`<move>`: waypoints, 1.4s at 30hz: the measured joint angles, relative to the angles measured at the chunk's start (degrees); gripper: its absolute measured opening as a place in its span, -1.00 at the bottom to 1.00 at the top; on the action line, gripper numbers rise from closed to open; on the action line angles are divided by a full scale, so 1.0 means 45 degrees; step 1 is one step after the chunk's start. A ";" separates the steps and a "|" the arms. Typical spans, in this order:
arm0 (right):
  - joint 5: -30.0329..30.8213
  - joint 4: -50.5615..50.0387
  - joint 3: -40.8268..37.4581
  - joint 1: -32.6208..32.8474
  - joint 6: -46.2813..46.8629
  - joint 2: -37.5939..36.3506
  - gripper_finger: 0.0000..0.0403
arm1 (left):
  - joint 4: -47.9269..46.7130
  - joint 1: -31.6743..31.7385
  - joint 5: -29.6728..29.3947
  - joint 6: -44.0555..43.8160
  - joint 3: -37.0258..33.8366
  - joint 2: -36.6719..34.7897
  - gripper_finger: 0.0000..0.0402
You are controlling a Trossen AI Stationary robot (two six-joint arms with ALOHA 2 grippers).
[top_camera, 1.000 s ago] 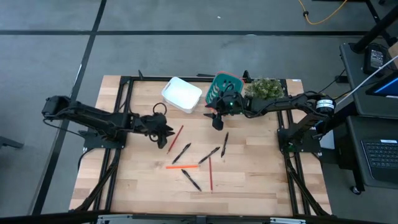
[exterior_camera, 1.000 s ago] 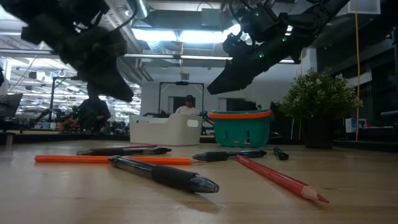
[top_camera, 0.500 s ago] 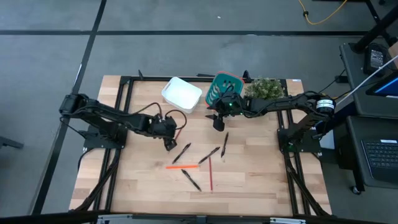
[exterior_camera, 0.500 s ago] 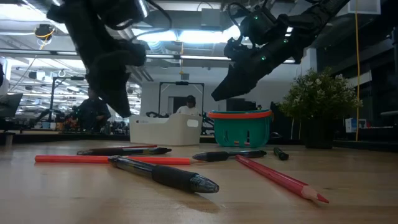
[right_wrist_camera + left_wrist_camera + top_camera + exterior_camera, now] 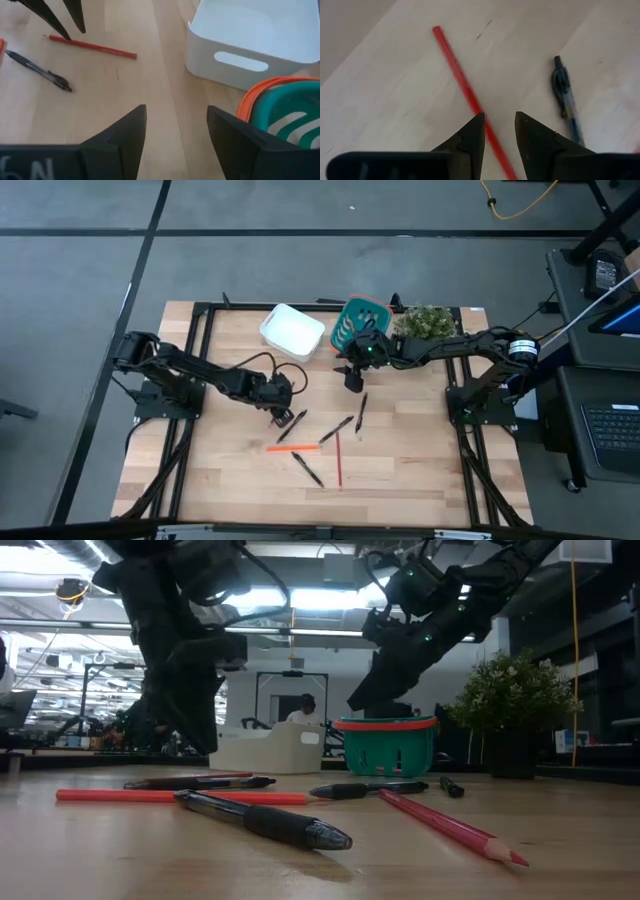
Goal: Sort pens & pencils
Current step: Put the red pencil into the green basket
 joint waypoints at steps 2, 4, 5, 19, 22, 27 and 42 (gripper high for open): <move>0.0000 -0.0070 0.0000 0.0000 0.0000 0.0000 0.04 | 0.0019 -0.0037 0.0000 -0.0018 0.0000 0.0005 -0.50; 0.0000 -0.0076 0.0000 0.0000 0.0008 0.0000 0.04 | 0.0055 -0.0037 0.0000 -0.0052 0.0000 0.0005 -0.50; 0.0005 -0.0072 0.0000 0.0000 0.0010 0.0000 0.04 | 0.0060 -0.0037 -0.0010 -0.0182 0.0000 0.0005 -0.50; 0.0000 -0.0099 0.0000 0.0000 0.0058 0.0000 0.04 | 0.0025 -0.0062 -0.0238 -0.0338 0.0000 0.0598 -0.50; 0.0000 -0.0136 0.0000 0.0000 0.0058 0.0003 0.04 | 0.0015 -0.0047 -0.0238 -0.0406 0.0000 0.0817 -0.50; -0.0005 -0.0324 0.0000 0.0000 0.0083 0.0002 0.04 | -0.0027 -0.0047 -0.0238 -0.0683 -0.0004 0.1181 -0.50; -0.0006 -0.0655 0.0000 0.0005 0.0102 0.0000 0.04 | -0.0091 -0.0061 -0.0265 -0.1013 0.0068 0.1948 -0.50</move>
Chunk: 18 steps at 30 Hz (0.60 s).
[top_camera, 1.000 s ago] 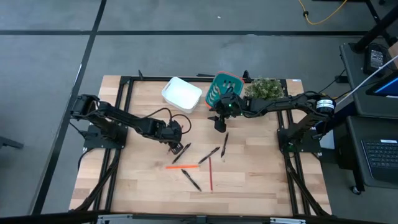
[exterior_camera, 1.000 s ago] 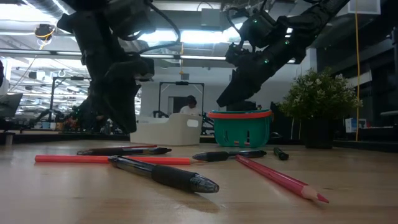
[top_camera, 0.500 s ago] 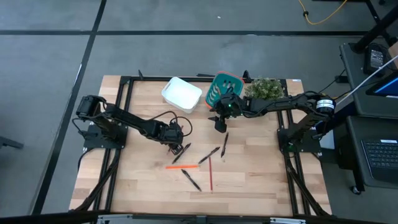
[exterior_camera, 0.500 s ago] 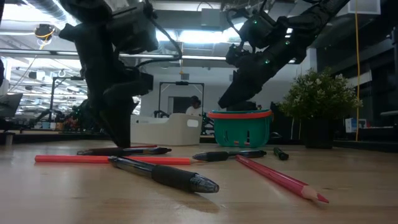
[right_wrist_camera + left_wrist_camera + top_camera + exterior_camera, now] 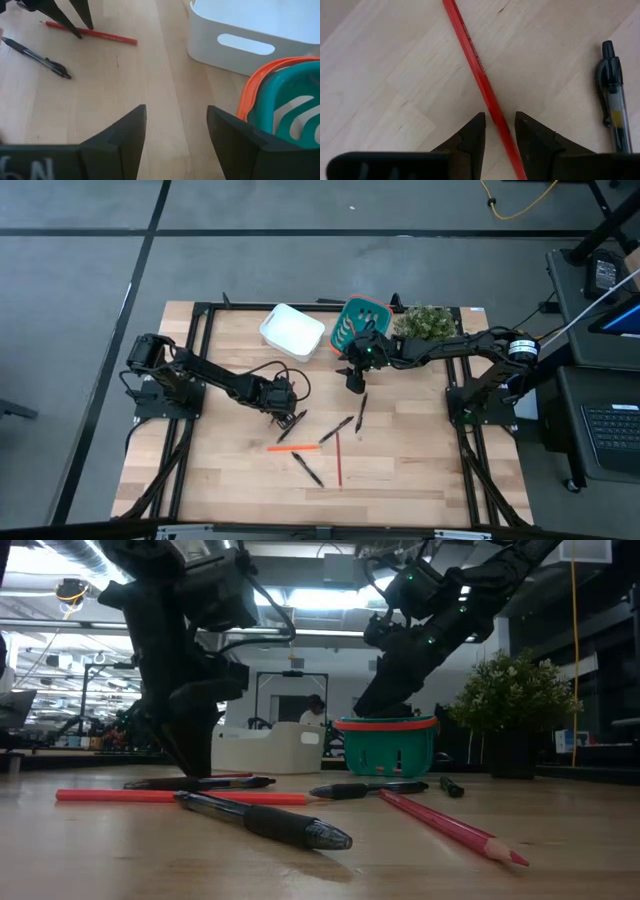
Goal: Sort pens & pencils
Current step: Put the red pencil into the green basket
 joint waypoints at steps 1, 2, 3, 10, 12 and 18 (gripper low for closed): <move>-0.0001 0.0000 0.0000 -0.0002 0.0000 0.0000 0.04 | 0.0000 0.0000 0.0019 0.0000 0.0000 0.0000 -0.50; 0.0001 0.0000 0.0000 -0.0001 0.0000 0.0004 0.04 | 0.0000 0.0005 0.0049 0.0000 -0.0005 0.0005 -0.50; 0.0002 0.0000 0.0000 0.0000 0.0000 0.0000 0.04 | -0.0005 0.0005 0.0109 0.0000 -0.0010 0.0005 -0.50; 0.0002 0.0005 0.0000 -0.0001 0.0000 0.0000 0.04 | -0.0029 0.0088 0.0572 0.0005 -0.0010 0.0005 -0.50; -0.0003 0.0005 0.0000 0.0000 0.0000 0.0002 0.04 | -0.0034 0.0193 0.0805 0.0010 -0.0010 0.0000 -0.50; -0.0003 0.0005 0.0000 -0.0001 -0.0017 0.0000 0.04 | -0.0034 0.0706 0.1649 0.0053 -0.0010 -0.0036 -0.50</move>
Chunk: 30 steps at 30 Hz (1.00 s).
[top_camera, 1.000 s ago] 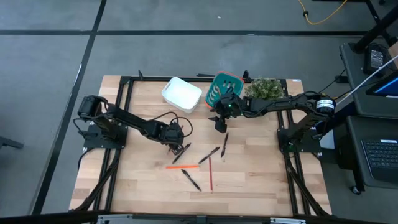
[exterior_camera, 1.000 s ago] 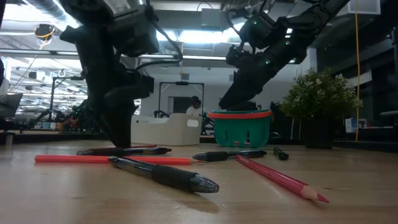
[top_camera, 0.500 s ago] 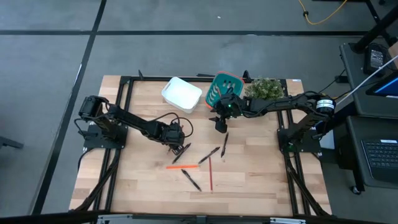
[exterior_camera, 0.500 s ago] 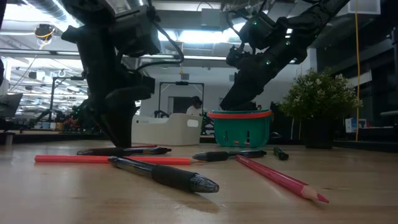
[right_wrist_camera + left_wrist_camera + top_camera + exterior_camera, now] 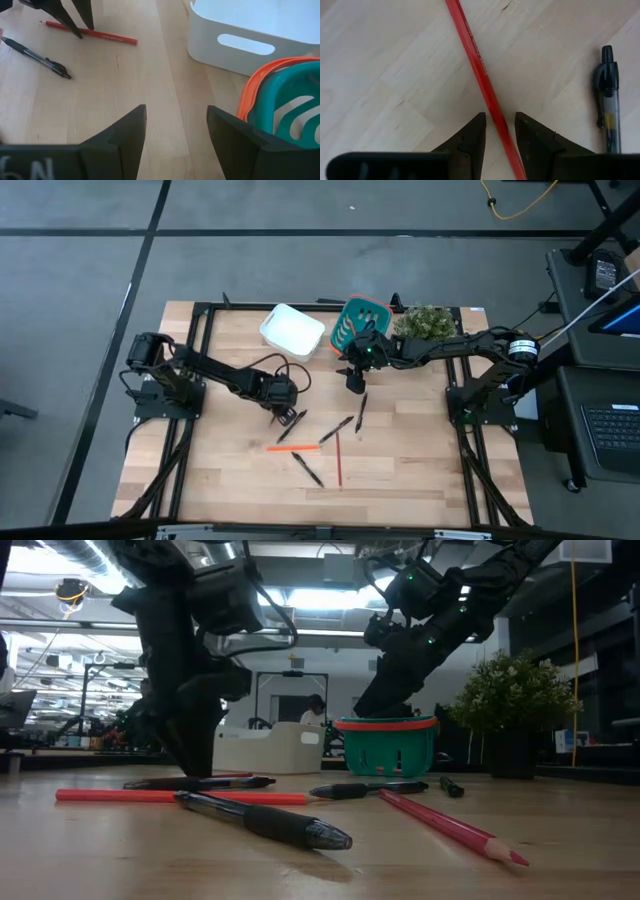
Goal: Sort pens & pencils
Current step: Put the red pencil into the green basket
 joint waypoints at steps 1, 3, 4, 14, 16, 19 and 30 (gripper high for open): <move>0.0000 0.0000 0.0000 -0.0001 -0.0002 0.0000 0.04 | 0.0000 0.0078 0.0166 0.0043 0.0000 -0.0003 -0.50; 0.0000 0.0005 0.0000 -0.0004 -0.0024 0.0000 0.04 | 0.0000 0.0189 0.0294 0.0063 0.0000 -0.0007 -0.50; 0.0000 0.0005 0.0000 -0.0004 -0.0042 0.0002 0.04 | 0.0000 0.0210 0.0339 0.0069 0.0000 -0.0012 -0.50; 0.0000 0.0010 0.0000 -0.0004 -0.0119 0.0000 0.04 | 0.0001 0.0139 0.0213 0.0083 0.0000 -0.0012 -0.50; 0.0000 0.0015 0.0000 -0.0004 -0.0124 0.0002 0.04 | 0.0005 0.0135 0.0183 0.0083 0.0000 -0.0012 -0.50; 0.0002 0.0015 0.0000 -0.0004 -0.0124 0.0000 0.04 | 0.0010 0.0120 0.0056 0.0088 0.0000 -0.0012 -0.50; 0.0005 0.0019 0.0000 -0.0004 -0.0128 0.0000 0.04 | 0.0125 -0.0153 -0.0663 0.0576 0.0000 0.0129 -0.50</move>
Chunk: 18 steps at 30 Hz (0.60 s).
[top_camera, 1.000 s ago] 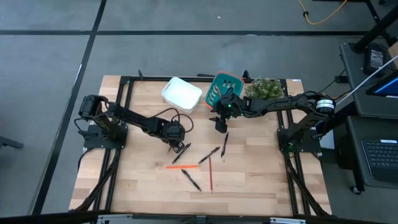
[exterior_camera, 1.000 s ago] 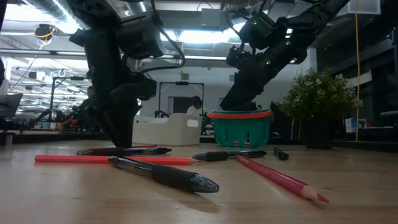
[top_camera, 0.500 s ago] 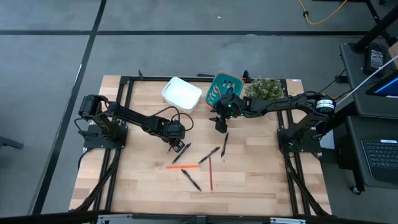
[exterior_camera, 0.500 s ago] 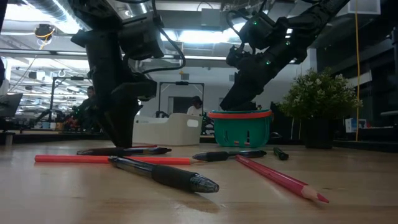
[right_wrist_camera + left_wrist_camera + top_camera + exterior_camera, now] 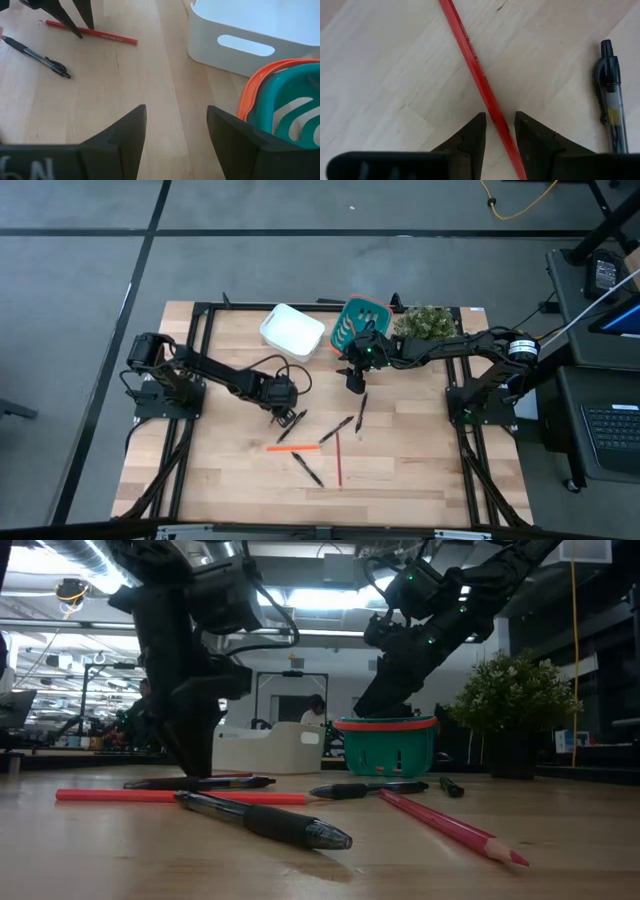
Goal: Sort pens & pencils
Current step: Put the red pencil into the green basket
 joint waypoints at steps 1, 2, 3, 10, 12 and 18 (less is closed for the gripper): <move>-0.0001 -0.0002 0.0000 0.0000 0.0000 0.0000 0.04 | 0.0009 -0.0049 -0.0089 0.0074 0.0000 0.0005 -0.50; 0.0000 0.0000 0.0000 0.0000 0.0000 0.0000 0.04 | 0.0013 -0.0096 -0.0201 0.0121 0.0000 0.0012 -0.50; 0.0000 0.0000 0.0000 -0.0001 0.0000 0.0000 0.04 | 0.0021 -0.0136 -0.0303 0.0134 0.0000 0.0021 -0.50; 0.0000 0.0000 0.0000 0.0000 0.0000 0.0000 0.04 | 0.0109 -0.0231 -0.0445 0.0187 -0.0004 0.0033 -0.61; 0.0000 0.0000 0.0000 0.0000 0.0000 0.0000 0.04 | 0.0149 -0.0228 -0.0444 0.0187 -0.0005 0.0046 -0.66; 0.0000 0.0000 0.0000 -0.0004 0.0000 0.0000 0.04 | 0.0239 -0.0228 -0.0420 0.0183 -0.0004 0.0058 -0.79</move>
